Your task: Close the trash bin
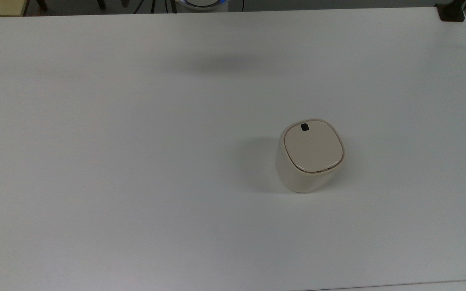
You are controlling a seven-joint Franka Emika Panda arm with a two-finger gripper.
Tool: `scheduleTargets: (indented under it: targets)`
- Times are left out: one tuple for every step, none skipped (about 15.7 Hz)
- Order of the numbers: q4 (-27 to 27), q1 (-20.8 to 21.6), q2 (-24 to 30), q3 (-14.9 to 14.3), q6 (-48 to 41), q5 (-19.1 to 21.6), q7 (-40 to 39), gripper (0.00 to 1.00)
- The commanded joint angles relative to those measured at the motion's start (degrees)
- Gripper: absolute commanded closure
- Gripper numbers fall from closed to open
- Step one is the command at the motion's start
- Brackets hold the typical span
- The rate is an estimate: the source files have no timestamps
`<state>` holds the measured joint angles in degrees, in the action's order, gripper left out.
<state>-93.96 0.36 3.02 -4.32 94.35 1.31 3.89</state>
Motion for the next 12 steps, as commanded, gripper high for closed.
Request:
scheduleTargets:
  targets:
    - [-0.4,1.2,-0.6,-0.1,1.8,1.5,0.5,0.0]
    - [-0.7,1.3,-0.9,-0.1,3.4,1.5,0.5,0.0]
    - [-0.8,1.3,-1.1,-0.1,4.0,1.4,0.5,0.0]
    - [-0.8,1.3,-1.1,-0.1,4.1,1.3,0.4,0.0]
    - [-0.8,1.4,-1.0,-0.1,3.9,1.3,0.4,0.0]
    - [-0.7,1.4,-1.0,-0.1,3.7,1.3,0.4,0.0]
    - [-0.7,1.4,-1.0,-0.1,3.6,1.2,0.3,0.0]
    - [-0.7,1.4,-1.0,-0.1,3.6,1.2,0.3,0.0]
    - [-0.8,1.4,-1.0,-0.1,3.6,1.2,0.4,0.0]
    - [-0.8,1.4,-0.9,-0.1,3.6,1.2,0.3,0.0]
    - [-1.0,1.4,-0.7,-0.1,3.6,1.2,-0.4,0.0]
    - [-1.1,1.4,-0.7,-0.1,3.6,1.2,-1.2,0.0]
